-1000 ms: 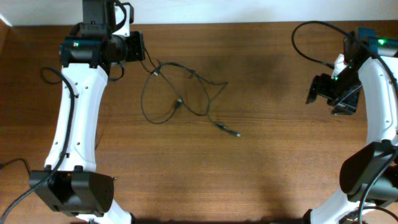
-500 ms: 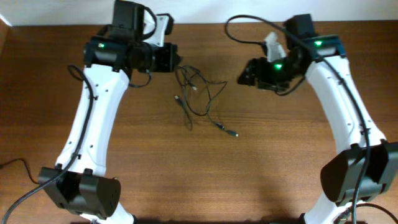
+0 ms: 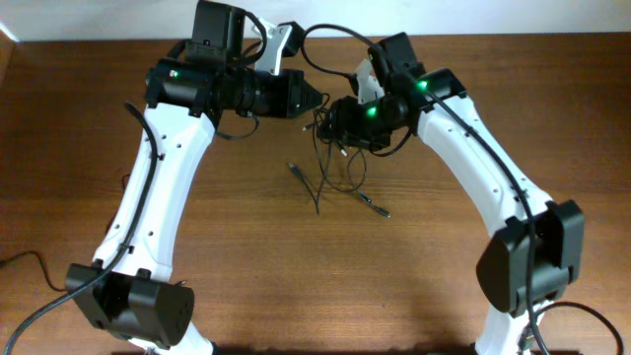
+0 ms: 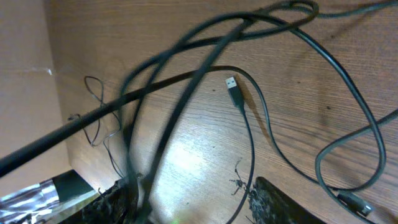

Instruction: Untangle cables

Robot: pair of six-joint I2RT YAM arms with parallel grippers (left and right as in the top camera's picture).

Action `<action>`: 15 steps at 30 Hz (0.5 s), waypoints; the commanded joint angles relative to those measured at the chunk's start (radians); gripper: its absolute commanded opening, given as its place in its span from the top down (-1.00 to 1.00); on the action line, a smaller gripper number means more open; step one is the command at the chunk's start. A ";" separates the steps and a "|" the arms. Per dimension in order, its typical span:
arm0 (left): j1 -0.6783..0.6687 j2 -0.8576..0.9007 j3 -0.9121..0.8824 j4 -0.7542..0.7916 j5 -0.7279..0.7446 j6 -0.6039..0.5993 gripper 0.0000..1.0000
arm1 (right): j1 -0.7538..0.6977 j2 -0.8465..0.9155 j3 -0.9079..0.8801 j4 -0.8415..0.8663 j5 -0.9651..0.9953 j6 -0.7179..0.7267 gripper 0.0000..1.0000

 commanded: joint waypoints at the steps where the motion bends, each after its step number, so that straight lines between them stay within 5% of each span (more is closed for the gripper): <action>1: -0.001 -0.014 0.017 0.029 0.052 -0.051 1.00 | 0.011 0.040 0.007 0.022 -0.002 0.027 -0.07; 7: 0.079 -0.014 0.017 0.039 -0.021 -0.053 1.00 | -0.010 0.047 0.007 0.017 0.040 0.027 0.62; 9: 0.140 -0.014 0.017 0.001 -0.294 -0.053 1.00 | -0.063 0.046 0.008 -0.015 0.021 0.026 0.92; 15: 0.217 -0.011 0.017 -0.104 -0.867 -0.065 1.00 | -0.216 0.029 0.008 -0.166 0.022 -0.113 0.92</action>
